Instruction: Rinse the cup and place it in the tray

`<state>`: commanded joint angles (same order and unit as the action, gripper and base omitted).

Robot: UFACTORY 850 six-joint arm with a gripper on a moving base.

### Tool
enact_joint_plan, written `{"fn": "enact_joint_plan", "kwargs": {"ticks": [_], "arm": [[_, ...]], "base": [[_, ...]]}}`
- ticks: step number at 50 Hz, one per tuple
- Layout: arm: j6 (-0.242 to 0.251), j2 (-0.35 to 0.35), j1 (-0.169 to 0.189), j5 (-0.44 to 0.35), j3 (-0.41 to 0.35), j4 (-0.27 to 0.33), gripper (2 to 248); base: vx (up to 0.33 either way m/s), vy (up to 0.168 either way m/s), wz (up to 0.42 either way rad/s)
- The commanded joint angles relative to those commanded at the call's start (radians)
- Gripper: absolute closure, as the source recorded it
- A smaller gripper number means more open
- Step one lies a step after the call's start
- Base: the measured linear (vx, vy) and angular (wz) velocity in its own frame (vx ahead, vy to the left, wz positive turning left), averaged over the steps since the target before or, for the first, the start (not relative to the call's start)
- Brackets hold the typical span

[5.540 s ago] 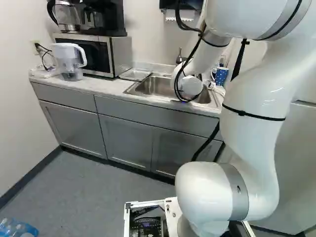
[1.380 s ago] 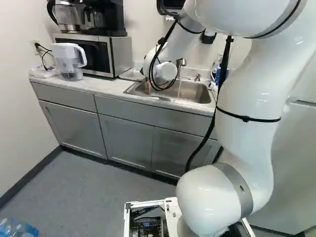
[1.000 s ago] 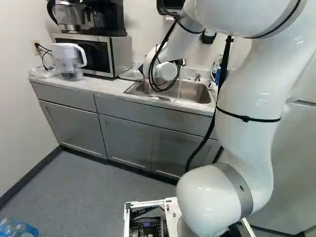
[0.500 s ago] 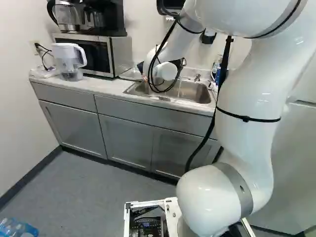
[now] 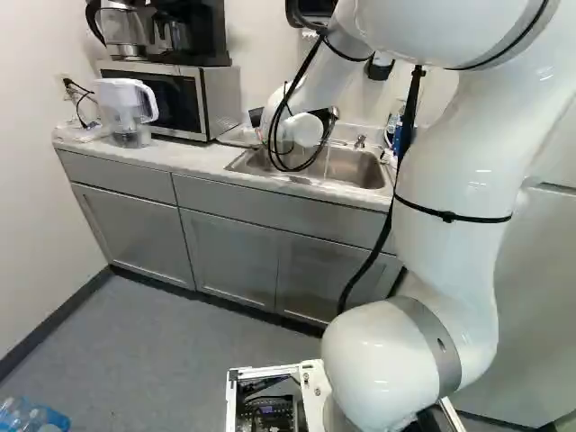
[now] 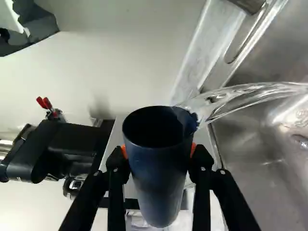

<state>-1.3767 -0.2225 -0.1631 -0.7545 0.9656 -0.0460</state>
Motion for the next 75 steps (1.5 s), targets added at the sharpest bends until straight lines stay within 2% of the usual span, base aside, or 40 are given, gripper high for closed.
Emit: {"fn": "enact_joint_plan", "kwargs": {"ticks": [59,75], "arm": [[-0.620,0.000,0.000,0.000,0.000,0.000,124],[-0.620,0.000,0.000,0.000,0.000,0.000,124]], "base": [[0.000,0.000,0.000],[0.000,0.000,0.000]]}}
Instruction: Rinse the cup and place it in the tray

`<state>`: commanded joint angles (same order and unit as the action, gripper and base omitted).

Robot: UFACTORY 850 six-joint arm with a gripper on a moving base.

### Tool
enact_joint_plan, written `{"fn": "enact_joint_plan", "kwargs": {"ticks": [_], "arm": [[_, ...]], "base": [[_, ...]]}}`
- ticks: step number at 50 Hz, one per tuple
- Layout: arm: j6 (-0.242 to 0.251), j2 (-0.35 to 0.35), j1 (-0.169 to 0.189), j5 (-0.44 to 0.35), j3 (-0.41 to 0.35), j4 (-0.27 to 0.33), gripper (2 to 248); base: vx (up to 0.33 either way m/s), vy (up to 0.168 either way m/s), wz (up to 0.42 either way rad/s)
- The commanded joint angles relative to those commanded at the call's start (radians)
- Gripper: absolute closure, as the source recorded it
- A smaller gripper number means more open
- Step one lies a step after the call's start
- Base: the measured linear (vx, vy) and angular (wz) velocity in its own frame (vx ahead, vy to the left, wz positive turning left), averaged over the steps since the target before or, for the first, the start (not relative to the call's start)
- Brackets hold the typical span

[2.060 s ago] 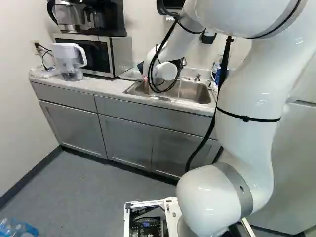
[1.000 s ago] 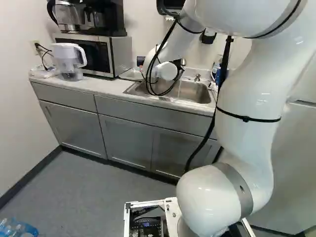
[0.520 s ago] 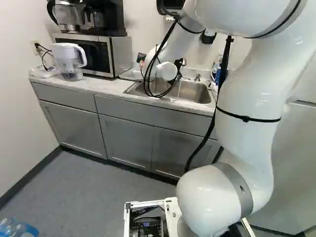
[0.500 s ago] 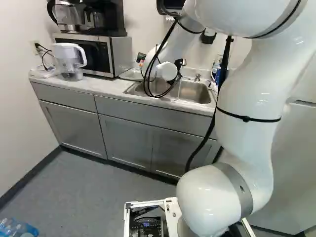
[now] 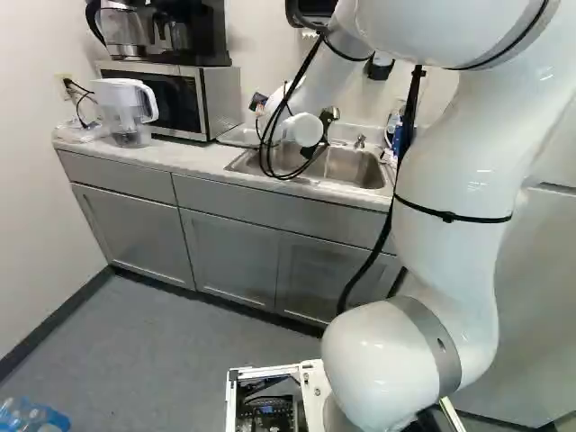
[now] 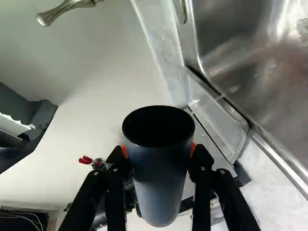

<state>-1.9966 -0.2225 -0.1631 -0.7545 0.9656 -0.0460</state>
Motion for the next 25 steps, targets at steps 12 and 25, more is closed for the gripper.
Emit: {"fn": "enact_joint_plan", "kwargs": {"ticks": [12,25], "arm": [[0.000,0.000,0.000,0.000,0.000,0.000,124],[0.000,0.000,0.000,0.000,0.000,0.000,124]], "base": [[0.000,0.000,0.000],[0.000,0.000,0.000]]}}
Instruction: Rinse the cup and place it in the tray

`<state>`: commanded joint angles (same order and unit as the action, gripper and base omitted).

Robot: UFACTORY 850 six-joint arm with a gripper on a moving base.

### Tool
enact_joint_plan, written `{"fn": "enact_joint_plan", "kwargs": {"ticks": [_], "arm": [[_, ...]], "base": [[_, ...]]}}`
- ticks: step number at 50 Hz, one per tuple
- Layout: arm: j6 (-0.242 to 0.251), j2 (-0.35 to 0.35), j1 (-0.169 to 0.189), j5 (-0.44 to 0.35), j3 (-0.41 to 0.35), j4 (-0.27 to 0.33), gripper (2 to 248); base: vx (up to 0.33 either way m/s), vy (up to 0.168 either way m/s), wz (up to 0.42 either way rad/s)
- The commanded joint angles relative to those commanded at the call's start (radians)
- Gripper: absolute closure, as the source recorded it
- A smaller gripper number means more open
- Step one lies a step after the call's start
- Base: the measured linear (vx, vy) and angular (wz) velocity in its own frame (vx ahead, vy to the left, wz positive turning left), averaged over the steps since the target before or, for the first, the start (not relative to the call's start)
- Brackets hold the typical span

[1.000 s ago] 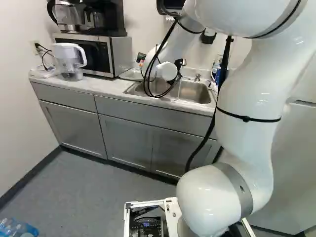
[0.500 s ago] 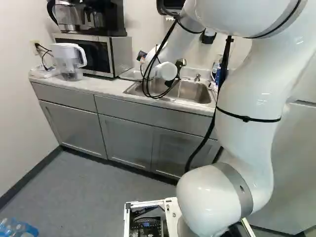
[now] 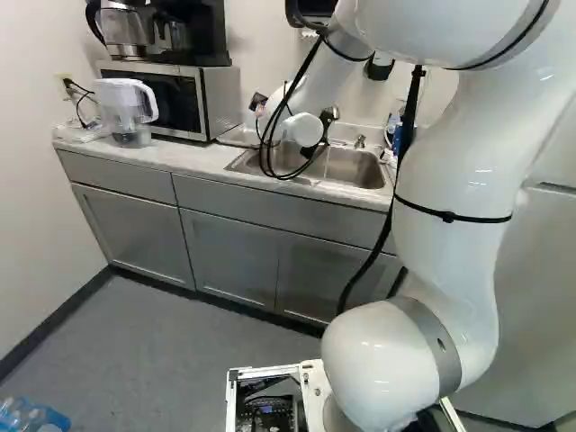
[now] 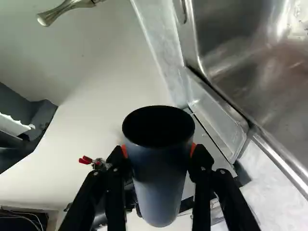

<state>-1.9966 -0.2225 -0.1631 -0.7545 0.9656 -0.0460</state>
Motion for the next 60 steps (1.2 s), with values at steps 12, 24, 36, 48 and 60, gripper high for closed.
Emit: {"fn": "enact_joint_plan", "kwargs": {"ticks": [12,24,36,48,60], "arm": [[0.000,0.000,0.000,0.000,0.000,0.000,124],[0.077,0.000,0.000,0.000,0.000,0.000,124],[0.200,0.000,0.000,0.000,0.000,0.000,124],[0.326,0.000,0.000,0.000,0.000,0.000,124],[0.452,0.000,0.000,0.000,0.000,0.000,124]], "base": [[0.000,0.000,0.000],[0.000,0.000,0.000],[0.000,0.000,0.000],[0.000,0.000,0.000],[0.000,0.000,0.000]]}}
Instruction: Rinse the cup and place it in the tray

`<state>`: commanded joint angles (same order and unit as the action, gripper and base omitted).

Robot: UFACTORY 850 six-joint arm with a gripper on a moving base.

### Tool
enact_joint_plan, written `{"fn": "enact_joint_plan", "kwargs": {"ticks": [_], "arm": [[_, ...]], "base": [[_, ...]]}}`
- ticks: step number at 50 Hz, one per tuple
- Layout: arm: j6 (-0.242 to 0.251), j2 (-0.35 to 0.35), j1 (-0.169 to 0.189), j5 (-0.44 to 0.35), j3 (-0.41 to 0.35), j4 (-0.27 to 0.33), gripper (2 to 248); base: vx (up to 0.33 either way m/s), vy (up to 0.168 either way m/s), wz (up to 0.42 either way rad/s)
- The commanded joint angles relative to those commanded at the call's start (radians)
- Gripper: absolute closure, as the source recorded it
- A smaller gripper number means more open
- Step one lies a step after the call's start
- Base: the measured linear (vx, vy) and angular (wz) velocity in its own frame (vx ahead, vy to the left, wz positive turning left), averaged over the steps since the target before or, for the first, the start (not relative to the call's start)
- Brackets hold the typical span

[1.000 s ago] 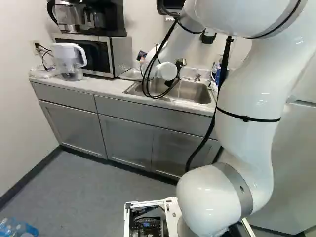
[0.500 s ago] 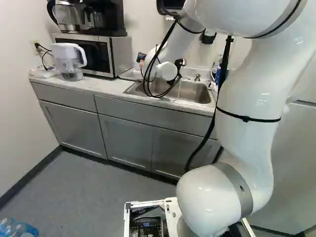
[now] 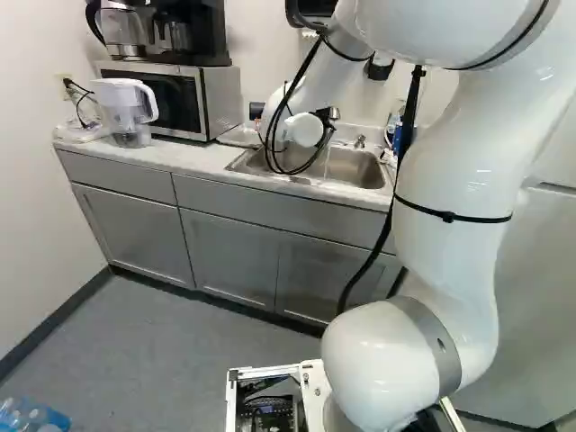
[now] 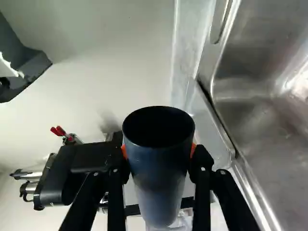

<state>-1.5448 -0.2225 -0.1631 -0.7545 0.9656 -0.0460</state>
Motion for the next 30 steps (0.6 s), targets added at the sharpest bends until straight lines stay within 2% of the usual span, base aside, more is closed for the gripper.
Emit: {"fn": "enact_joint_plan", "kwargs": {"ticks": [30], "arm": [[0.316,0.000,0.000,0.000,0.000,0.000,124]], "base": [[0.000,0.000,0.000]]}}
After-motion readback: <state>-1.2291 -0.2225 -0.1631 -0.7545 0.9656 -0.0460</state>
